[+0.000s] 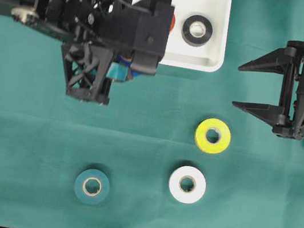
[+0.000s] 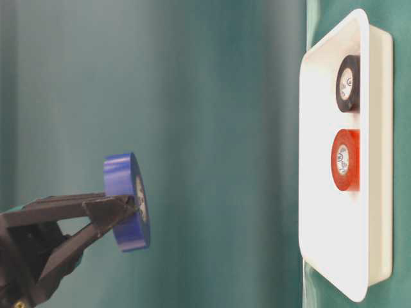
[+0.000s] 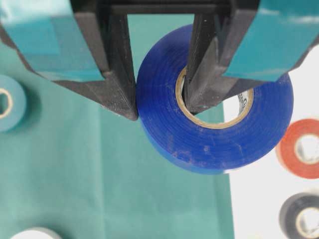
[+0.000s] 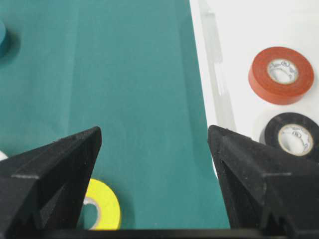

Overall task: Pick up the tape from a random location and place it into the white case.
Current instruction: 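Lift the blue tape and carry it toward the white tray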

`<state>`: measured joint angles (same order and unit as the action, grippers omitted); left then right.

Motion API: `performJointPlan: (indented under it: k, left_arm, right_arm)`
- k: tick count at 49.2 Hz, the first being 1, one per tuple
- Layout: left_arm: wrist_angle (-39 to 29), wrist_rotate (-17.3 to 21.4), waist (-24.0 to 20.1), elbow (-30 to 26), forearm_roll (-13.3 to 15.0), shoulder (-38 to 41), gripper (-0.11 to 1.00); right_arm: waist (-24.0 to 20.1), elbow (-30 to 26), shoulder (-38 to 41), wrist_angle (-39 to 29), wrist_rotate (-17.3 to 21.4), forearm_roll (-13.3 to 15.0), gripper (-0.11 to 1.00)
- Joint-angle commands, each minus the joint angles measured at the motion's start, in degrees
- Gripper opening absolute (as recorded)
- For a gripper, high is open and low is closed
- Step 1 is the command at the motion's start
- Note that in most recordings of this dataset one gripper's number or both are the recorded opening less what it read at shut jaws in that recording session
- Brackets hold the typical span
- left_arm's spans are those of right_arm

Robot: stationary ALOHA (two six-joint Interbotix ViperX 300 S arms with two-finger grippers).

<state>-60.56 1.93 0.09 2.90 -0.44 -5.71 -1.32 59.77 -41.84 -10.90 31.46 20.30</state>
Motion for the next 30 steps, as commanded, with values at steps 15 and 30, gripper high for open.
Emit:
performJointPlan:
  k: [15, 30]
  left_arm:
    - [1.7, 0.4, -8.2, 0.6, -0.2, -1.6, 0.24]
    - [2.2, 1.4, -12.5, 0.6, -0.2, -1.2, 0.24]
  right_arm:
    - [-0.1, -1.7, -0.1, 0.0, -0.1, 0.1, 0.82]
    - [-0.1, -1.7, -0.1, -0.4, -0.1, 0.1, 0.82]
